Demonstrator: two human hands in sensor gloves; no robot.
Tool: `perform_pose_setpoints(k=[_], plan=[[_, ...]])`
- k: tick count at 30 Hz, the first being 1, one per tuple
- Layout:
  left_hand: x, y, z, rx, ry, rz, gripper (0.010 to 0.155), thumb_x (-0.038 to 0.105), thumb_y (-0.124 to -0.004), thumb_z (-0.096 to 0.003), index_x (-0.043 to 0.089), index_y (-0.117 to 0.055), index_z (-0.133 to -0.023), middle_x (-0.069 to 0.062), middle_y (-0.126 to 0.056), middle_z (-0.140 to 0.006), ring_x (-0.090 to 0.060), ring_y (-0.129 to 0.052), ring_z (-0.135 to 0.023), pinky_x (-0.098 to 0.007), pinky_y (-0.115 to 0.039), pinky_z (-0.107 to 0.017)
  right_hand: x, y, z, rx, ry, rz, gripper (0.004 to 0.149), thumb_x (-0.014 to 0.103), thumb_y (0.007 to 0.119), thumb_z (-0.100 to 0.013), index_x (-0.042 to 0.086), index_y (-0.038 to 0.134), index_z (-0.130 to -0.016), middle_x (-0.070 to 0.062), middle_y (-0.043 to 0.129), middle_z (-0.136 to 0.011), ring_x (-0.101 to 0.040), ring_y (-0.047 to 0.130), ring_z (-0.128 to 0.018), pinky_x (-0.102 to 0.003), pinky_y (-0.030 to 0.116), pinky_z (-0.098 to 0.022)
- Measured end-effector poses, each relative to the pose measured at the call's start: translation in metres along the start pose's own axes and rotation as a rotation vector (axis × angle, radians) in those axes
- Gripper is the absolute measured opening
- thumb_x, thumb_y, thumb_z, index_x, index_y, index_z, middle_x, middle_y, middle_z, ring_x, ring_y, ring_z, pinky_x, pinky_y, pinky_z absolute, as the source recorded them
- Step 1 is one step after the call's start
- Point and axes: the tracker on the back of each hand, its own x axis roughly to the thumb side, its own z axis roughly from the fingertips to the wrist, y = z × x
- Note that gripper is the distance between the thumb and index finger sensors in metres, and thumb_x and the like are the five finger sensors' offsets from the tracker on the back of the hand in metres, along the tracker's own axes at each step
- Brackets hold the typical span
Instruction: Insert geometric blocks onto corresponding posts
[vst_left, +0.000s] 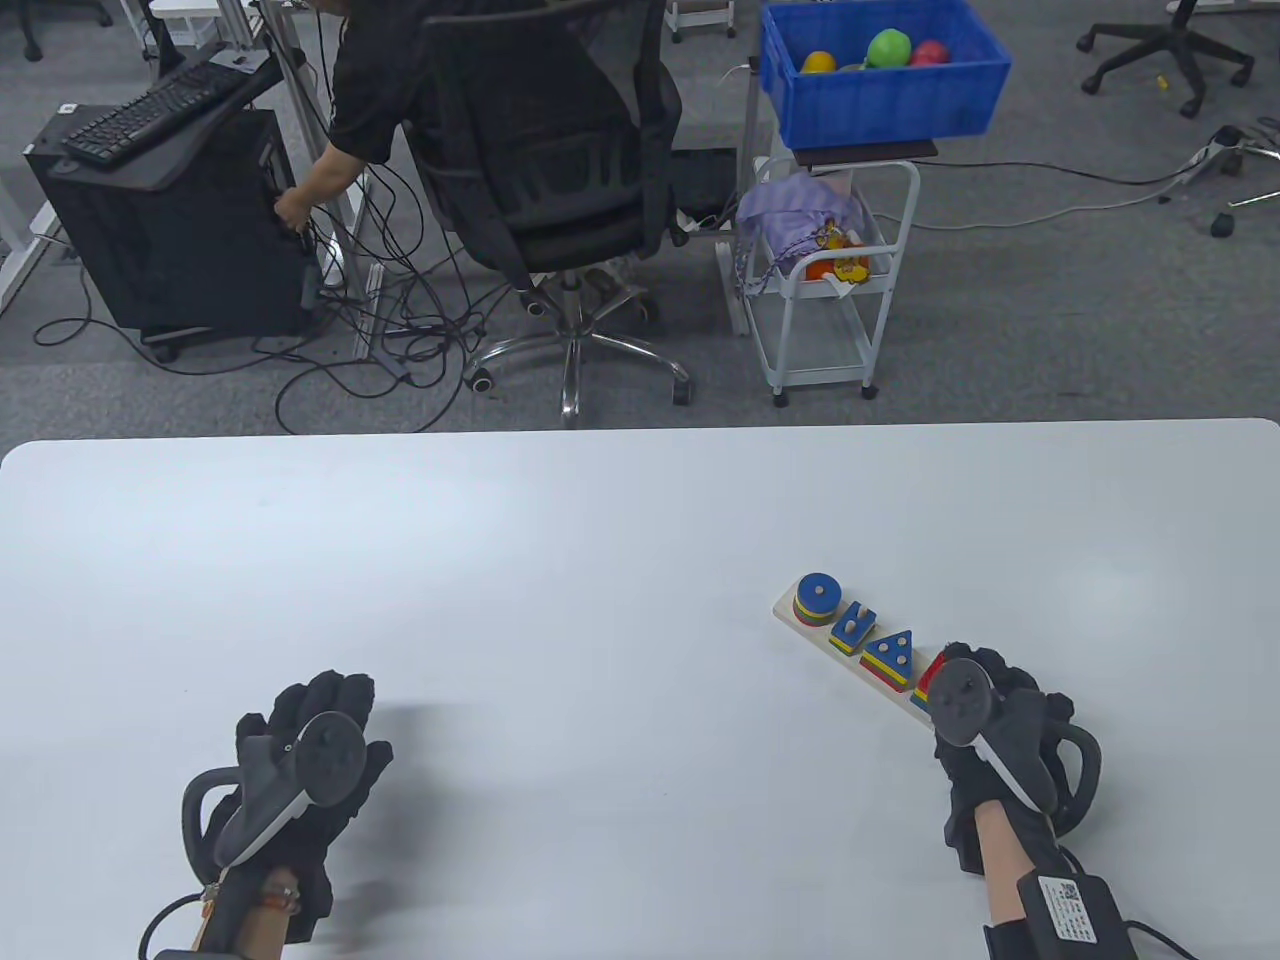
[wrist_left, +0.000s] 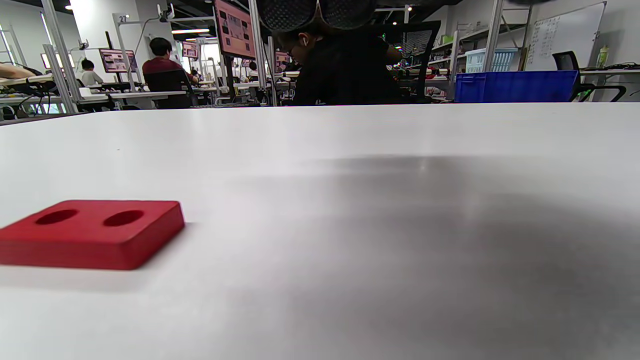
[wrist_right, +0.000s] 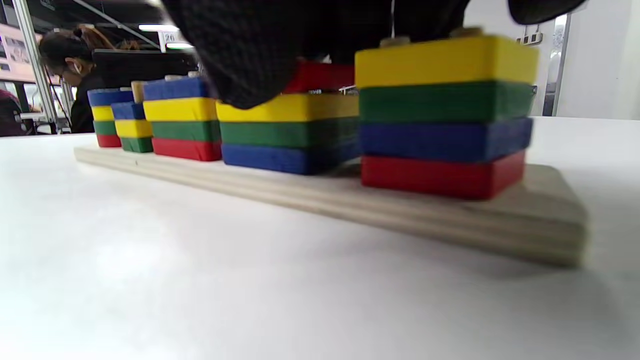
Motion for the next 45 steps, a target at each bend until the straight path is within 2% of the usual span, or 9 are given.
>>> perform_pose_setpoints(k=[4,8,14,17,20,28,33,39,45], plan=[[-0.007,0.004,0.0,-0.002,0.021,0.042,0.071,0.061,-0.063,-0.0492,0.039,-0.039,-0.112,0.005,-0.042,-0.125,-0.028,-0.05,-0.118,-0.063,-0.041,-0.082,0.015,-0.009,0.009,-0.065,-0.073,-0.04,0.064,0.035,0.082,-0.045,0.016,0.059,-0.102,-0.019,0.062,-0.106,-0.048,0.067,-0.094,-0.075,0.053,-0.063],[-0.021,0.009,0.001,-0.011,0.058,0.091,0.07,0.061,-0.064,-0.049,0.039,-0.042,-0.112,0.005,-0.045,-0.125,-0.028,-0.053,-0.117,-0.063,-0.043,-0.082,0.048,-0.014,0.026,-0.083,-0.223,-0.018,0.067,0.039,0.079,-0.046,0.015,0.054,-0.103,-0.019,0.063,-0.106,-0.047,0.071,-0.092,-0.073,0.057,-0.062],[-0.048,0.015,0.003,-0.043,0.158,0.143,0.069,0.059,-0.07,-0.0483,0.038,-0.048,-0.111,0.005,-0.053,-0.124,-0.027,-0.061,-0.115,-0.062,-0.047,-0.081,0.096,-0.008,0.05,-0.031,-0.422,0.044,0.069,0.042,0.077,-0.046,0.015,0.051,-0.104,-0.019,0.062,-0.106,-0.046,0.072,-0.092,-0.073,0.058,-0.061],[-0.064,0.014,0.003,-0.136,0.265,0.104,0.066,0.057,-0.074,-0.0475,0.035,-0.058,-0.108,0.004,-0.072,-0.113,-0.026,-0.078,-0.104,-0.059,-0.053,-0.08,0.11,-0.005,0.06,0.0,-0.489,0.092,0.069,0.042,0.077,-0.046,0.015,0.051,-0.104,-0.019,0.062,-0.106,-0.046,0.072,-0.092,-0.072,0.058,-0.062],[-0.075,0.006,0.002,-0.247,0.384,0.034,0.069,0.056,-0.077,-0.047,0.034,-0.057,-0.109,0.003,-0.071,-0.114,-0.027,-0.078,-0.103,-0.057,-0.055,-0.079,0.116,-0.001,0.066,0.026,-0.523,0.094,0.069,0.043,0.076,-0.047,0.015,0.05,-0.105,-0.019,0.062,-0.106,-0.046,0.072,-0.092,-0.072,0.058,-0.062],[-0.064,-0.021,-0.006,-0.451,0.473,-0.15,0.074,0.059,-0.078,-0.0453,0.035,-0.054,-0.11,0.003,-0.066,-0.117,-0.027,-0.079,-0.103,-0.056,-0.058,-0.078,0.118,0.001,0.067,0.041,-0.532,0.102,0.068,0.043,0.076,-0.047,0.015,0.051,-0.104,-0.019,0.062,-0.106,-0.046,0.073,-0.091,-0.072,0.059,-0.061],[-0.058,-0.023,-0.007,-0.444,0.455,-0.165,0.074,0.059,-0.078,-0.0455,0.036,-0.052,-0.111,0.003,-0.06,-0.121,-0.029,-0.076,-0.105,-0.057,-0.056,-0.079,0.119,0.0,0.068,0.041,-0.535,0.108,0.068,0.043,0.075,-0.047,0.016,0.051,-0.104,-0.019,0.062,-0.106,-0.046,0.073,-0.091,-0.072,0.058,-0.061],[-0.056,-0.027,-0.009,-0.508,0.403,-0.157,0.076,0.046,-0.088,-0.0437,0.036,-0.051,-0.11,0.004,-0.053,-0.122,-0.024,-0.073,-0.108,-0.057,-0.052,-0.082,0.12,0.0,0.069,0.049,-0.544,0.118,0.068,0.043,0.075,-0.047,0.016,0.051,-0.104,-0.019,0.062,-0.106,-0.046,0.073,-0.091,-0.072,0.059,-0.061],[-0.048,-0.032,-0.014,-0.347,0.354,-0.284,0.061,0.038,-0.088,-0.0437,0.033,-0.065,-0.1,0.004,-0.075,-0.105,-0.017,-0.088,-0.093,-0.05,-0.06,-0.08,0.121,0.0,0.07,0.053,-0.55,0.121,0.068,0.043,0.075,-0.047,0.016,0.051,-0.104,-0.019,0.063,-0.106,-0.045,0.074,-0.091,-0.072,0.059,-0.061]])
